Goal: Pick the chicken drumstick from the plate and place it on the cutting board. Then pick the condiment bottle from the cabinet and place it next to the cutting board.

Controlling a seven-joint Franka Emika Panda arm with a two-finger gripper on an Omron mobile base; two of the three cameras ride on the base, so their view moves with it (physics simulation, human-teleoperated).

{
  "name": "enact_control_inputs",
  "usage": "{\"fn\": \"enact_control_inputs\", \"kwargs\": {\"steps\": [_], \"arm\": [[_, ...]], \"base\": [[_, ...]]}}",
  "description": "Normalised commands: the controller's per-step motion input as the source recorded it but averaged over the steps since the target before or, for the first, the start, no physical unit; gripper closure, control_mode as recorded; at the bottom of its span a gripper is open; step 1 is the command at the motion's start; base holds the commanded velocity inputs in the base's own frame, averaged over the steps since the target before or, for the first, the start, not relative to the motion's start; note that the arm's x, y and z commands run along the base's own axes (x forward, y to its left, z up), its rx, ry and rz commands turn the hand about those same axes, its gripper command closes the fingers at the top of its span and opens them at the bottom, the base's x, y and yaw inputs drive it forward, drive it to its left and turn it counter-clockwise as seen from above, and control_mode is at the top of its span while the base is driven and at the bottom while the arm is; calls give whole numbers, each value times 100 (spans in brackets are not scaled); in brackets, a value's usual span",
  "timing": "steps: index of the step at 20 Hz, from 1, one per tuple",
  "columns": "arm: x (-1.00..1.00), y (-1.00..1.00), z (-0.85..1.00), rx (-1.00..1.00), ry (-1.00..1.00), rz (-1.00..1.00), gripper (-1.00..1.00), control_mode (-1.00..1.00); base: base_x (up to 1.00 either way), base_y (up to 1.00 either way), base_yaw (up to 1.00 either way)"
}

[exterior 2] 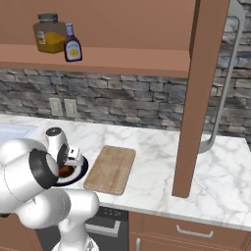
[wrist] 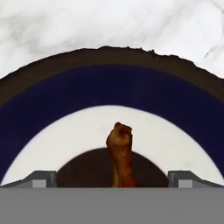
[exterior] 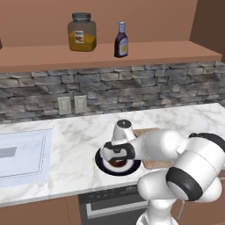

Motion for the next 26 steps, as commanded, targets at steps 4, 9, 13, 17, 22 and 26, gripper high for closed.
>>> {"fn": "enact_control_inputs", "kwargs": {"steps": [4,9,13,17,22,26], "arm": [[5,3,-13,0,0,0,-100,-100],[1,2,-13,0,0,0,100,-100],[0,0,-3,0,0,0,100,-100],[0,0,0,0,0,0,100,-100],[0,0,0,0,0,0,100,-100],[0,0,6,0,0,0,100,-100]], "base": [[0,0,0],[0,0,0],[0,0,0],[0,0,0],[0,0,0],[0,0,0]]}}
